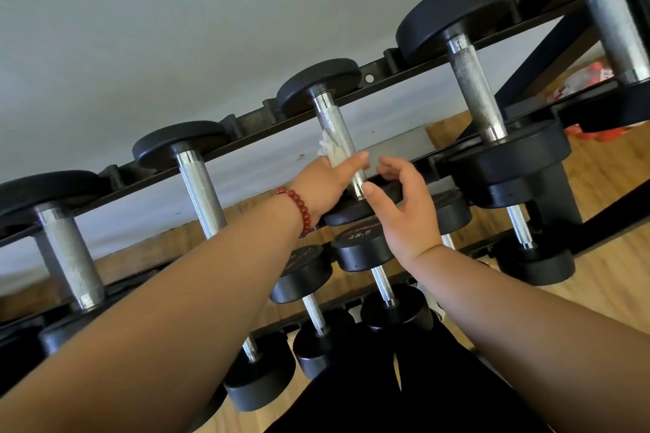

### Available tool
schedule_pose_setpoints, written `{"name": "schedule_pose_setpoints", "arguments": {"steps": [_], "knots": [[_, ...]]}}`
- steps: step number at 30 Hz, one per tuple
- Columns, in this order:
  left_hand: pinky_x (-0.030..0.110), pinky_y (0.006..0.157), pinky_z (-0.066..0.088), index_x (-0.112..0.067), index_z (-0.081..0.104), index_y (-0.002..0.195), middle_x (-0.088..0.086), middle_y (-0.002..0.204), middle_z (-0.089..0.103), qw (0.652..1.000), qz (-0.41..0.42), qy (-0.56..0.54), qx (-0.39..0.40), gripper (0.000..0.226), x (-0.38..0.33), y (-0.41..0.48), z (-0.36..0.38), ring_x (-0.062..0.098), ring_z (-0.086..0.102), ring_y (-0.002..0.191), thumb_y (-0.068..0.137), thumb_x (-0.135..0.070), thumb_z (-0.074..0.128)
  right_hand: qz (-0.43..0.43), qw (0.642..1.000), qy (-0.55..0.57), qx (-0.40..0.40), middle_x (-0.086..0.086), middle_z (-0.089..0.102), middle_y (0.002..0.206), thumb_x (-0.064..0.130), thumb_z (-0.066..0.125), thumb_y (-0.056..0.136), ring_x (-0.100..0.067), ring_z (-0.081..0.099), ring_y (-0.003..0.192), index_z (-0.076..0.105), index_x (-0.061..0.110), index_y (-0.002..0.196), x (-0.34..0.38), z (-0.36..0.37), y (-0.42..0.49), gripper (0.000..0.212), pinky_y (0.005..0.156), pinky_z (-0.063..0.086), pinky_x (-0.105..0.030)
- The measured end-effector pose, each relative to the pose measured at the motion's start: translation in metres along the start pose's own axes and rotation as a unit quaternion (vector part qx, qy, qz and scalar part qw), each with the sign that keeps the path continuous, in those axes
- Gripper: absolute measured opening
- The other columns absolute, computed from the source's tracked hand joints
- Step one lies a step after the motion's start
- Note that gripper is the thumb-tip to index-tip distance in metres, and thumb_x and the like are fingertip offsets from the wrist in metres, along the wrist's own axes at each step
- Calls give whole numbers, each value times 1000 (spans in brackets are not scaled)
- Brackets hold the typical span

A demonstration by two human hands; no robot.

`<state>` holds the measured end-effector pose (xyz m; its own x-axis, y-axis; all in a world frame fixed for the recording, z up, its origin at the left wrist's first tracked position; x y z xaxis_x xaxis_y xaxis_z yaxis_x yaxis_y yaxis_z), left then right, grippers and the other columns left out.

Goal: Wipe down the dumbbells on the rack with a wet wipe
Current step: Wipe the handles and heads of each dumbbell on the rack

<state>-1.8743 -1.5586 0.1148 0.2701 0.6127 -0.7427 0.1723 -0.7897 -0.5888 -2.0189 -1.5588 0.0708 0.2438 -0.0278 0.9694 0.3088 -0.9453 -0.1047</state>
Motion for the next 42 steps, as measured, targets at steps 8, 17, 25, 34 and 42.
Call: {"name": "schedule_pose_setpoints", "arguments": {"steps": [8,17,25,34,42], "knots": [[40,103,47,-12,38,145,6,130,58,996,-15,86,2,82,-1,-6,-2,21,57,113,85,-67,54,-21,999,-3,-37,14,53,111,58,51,76,-1,50,111,51,28,119,0,7,1,52,93,39,-8],[44,93,53,-16,57,117,6,100,69,997,-20,73,-13,49,15,-19,2,21,66,95,90,-56,54,0,1000,-17,-17,6,55,116,52,61,83,-6,50,112,49,31,123,4,5,-2,47,91,39,-10],[14,68,44,-33,36,126,-17,97,51,986,75,4,-147,50,18,-35,-10,1,55,88,88,-37,67,4,999,28,35,14,52,126,42,63,86,-3,45,125,48,47,122,28,-13,1,39,104,37,-23],[40,96,53,-15,45,135,11,126,60,966,44,-251,-43,46,0,-49,-12,24,64,111,92,-10,60,-9,989,49,138,7,67,93,17,67,90,-3,63,89,54,50,108,67,-15,32,39,76,49,-14],[29,84,57,-10,60,99,8,99,67,914,28,-377,-149,11,-1,-58,5,17,69,90,93,-2,58,-3,982,39,184,10,61,110,14,66,91,-8,63,87,60,35,109,67,-24,40,28,69,49,-13]]}}
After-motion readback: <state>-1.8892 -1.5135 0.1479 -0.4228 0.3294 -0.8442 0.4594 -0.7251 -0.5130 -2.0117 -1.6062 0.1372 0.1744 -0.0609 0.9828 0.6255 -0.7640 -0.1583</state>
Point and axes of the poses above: each hand's wrist, its own y-axis towards the middle knuckle, its own z-axis out of the palm, x = y × z, the point moved 1 cm from there along y, towards the middle knuckle
